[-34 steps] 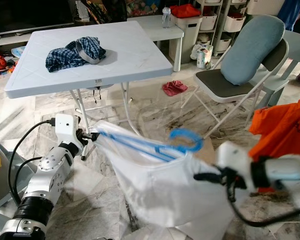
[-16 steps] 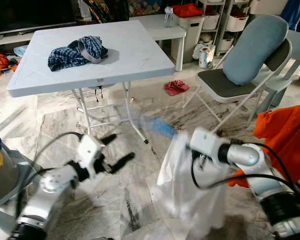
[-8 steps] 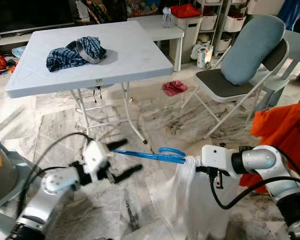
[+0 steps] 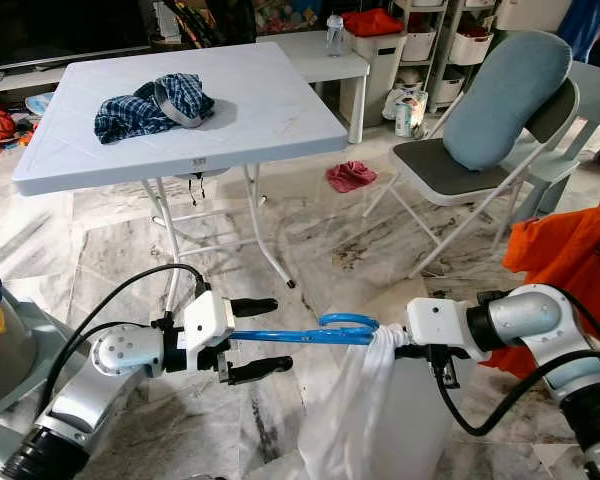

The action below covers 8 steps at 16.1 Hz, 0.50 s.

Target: Hang hanger

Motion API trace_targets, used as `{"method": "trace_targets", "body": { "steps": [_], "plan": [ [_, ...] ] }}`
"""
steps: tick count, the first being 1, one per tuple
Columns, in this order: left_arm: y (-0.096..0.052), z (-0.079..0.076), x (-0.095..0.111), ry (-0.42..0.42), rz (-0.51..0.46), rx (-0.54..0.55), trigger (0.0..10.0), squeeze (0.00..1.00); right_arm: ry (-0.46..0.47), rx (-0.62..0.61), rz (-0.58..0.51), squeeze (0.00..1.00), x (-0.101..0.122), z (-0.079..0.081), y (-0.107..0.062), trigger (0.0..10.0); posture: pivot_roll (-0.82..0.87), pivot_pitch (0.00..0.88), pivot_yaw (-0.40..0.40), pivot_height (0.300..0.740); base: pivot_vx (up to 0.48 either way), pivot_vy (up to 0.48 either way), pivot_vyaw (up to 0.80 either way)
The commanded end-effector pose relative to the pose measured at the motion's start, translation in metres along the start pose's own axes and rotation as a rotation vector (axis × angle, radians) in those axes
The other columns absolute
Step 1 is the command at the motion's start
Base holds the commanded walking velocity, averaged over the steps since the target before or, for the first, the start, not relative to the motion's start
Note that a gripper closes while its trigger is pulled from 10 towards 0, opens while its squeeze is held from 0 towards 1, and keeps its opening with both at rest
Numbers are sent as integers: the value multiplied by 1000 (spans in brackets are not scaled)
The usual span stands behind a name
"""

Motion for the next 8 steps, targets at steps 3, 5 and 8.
{"method": "trace_targets", "body": {
  "steps": [3,5,8],
  "plan": [
    [-1,3,-2,9,8,-39,0,0,-73,16,-28,0,16,-3,-4,10000,-151,0,-1,740,0,0,0],
    [0,3,-2,16,7,-61,0,0,-82,28,-30,0,17,-1,-1,10000,-151,0,-1,740,0,0,0],
    [4,4,0,78,18,-89,0,0,-103,64,-2,0,11,8,9,10000,-153,0,1,740,0,0,0]
  ]
}}
Point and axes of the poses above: a point about 5 cm out from each wrist's last joint towards the gripper, its own y axis pointing out of the wrist towards the gripper, its own x axis along the axis of the wrist's last joint, z = x × y, the point moved 5 cm from there along y, pointing out of the wrist towards the gripper, and after that the axes turned 12 degrees about y, right-handed, at the moved point
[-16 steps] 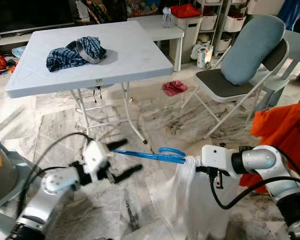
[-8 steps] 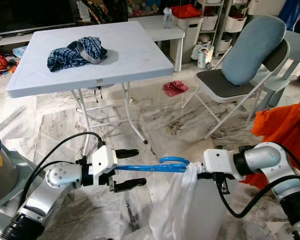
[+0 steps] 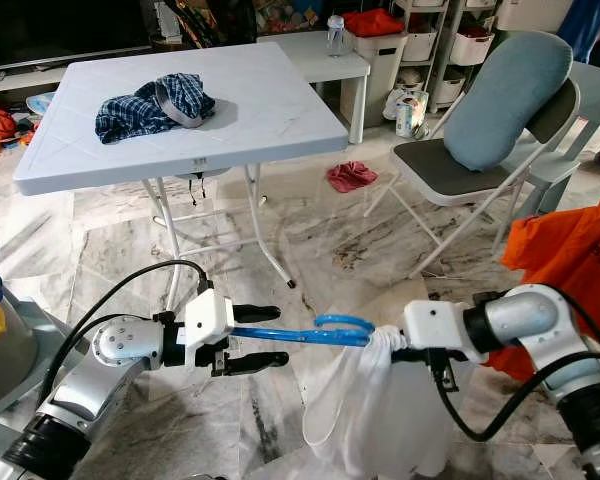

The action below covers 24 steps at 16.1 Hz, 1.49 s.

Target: Hang hanger

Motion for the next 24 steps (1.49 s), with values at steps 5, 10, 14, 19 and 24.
{"method": "trace_targets", "body": {
  "steps": [5,10,14,19,24],
  "plan": [
    [5,4,-1,63,42,-18,10000,169,-99,-64,6,0,8,-13,11,10000,-150,0,0,740,0,0,0],
    [8,2,0,84,37,-23,10000,1000,-149,-205,51,0,11,-40,12,10000,-145,0,-3,740,0,0,0],
    [6,11,1,166,76,-5,10000,1000,-170,-206,89,0,4,-42,11,10000,-143,0,-7,740,0,0,0],
    [1,6,-9,203,123,-61,10000,0,-175,-192,76,0,3,-40,6,10000,-143,0,-7,740,0,0,0],
    [8,3,-12,181,106,-80,0,0,-201,-172,19,0,14,-38,4,10000,-154,0,-5,740,0,0,0]
  ]
}}
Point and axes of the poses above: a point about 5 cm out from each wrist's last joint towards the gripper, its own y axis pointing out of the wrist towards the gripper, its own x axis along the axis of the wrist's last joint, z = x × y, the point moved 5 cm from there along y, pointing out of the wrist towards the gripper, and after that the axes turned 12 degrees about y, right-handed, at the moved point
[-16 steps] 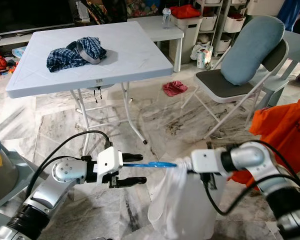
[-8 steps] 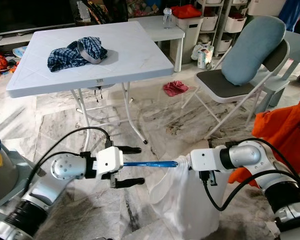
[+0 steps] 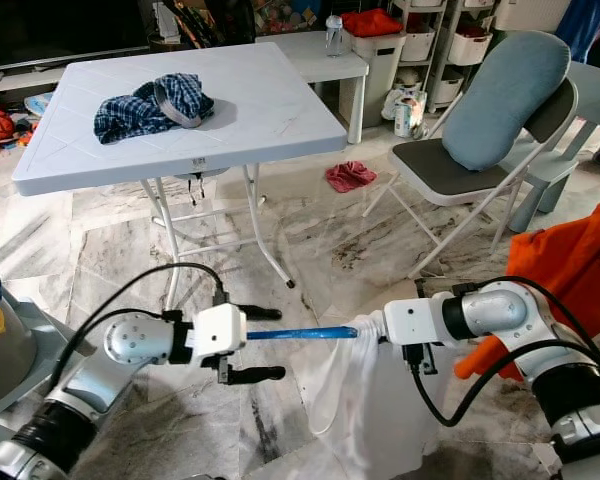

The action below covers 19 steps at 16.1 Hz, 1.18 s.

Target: Hang hanger

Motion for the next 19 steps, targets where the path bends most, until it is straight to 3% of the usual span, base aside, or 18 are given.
{"method": "trace_targets", "body": {
  "steps": [1,13,19],
  "plan": [
    [1,6,3,32,1,-4,0,0,-52,-50,-42,0,15,-15,-10,10000,-155,0,-5,740,0,0,0],
    [1,15,1,55,0,-3,0,0,-41,-5,-40,0,12,-8,-9,10000,-157,0,-4,740,0,0,0],
    [2,10,-2,34,5,-31,0,0,-43,-12,-46,0,13,-10,-8,10000,-157,0,-5,740,0,0,0]
  ]
}}
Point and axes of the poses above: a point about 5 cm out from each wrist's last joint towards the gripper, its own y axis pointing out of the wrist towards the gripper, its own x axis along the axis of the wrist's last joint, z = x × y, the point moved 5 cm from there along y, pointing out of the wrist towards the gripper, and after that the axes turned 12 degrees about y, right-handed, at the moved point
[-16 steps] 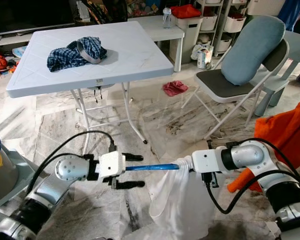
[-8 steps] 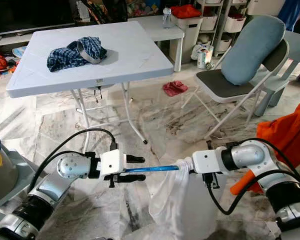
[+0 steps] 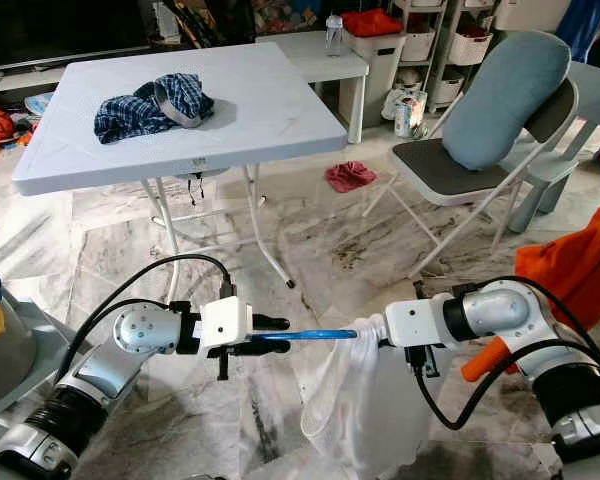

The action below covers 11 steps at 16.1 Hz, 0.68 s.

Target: Hang hanger

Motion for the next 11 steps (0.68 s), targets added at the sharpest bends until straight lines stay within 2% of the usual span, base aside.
{"method": "trace_targets", "body": {
  "steps": [1,7,10,11],
  "plan": [
    [-2,-3,-4,-7,22,-23,0,0,-50,-41,-29,0,12,-12,-7,10000,-156,0,-6,740,0,0,0],
    [-1,-11,-6,-33,24,-60,0,0,-61,-69,-45,0,16,-18,-5,10000,-155,0,-8,740,0,0,0],
    [-1,-10,-6,-47,17,-41,0,0,-24,-96,-56,0,17,-23,-4,10000,-158,0,-10,740,0,0,0],
    [-1,-9,-6,-57,10,-20,0,0,8,-106,-63,839,17,-27,-4,10000,-158,0,-12,740,0,0,0]
  ]
}}
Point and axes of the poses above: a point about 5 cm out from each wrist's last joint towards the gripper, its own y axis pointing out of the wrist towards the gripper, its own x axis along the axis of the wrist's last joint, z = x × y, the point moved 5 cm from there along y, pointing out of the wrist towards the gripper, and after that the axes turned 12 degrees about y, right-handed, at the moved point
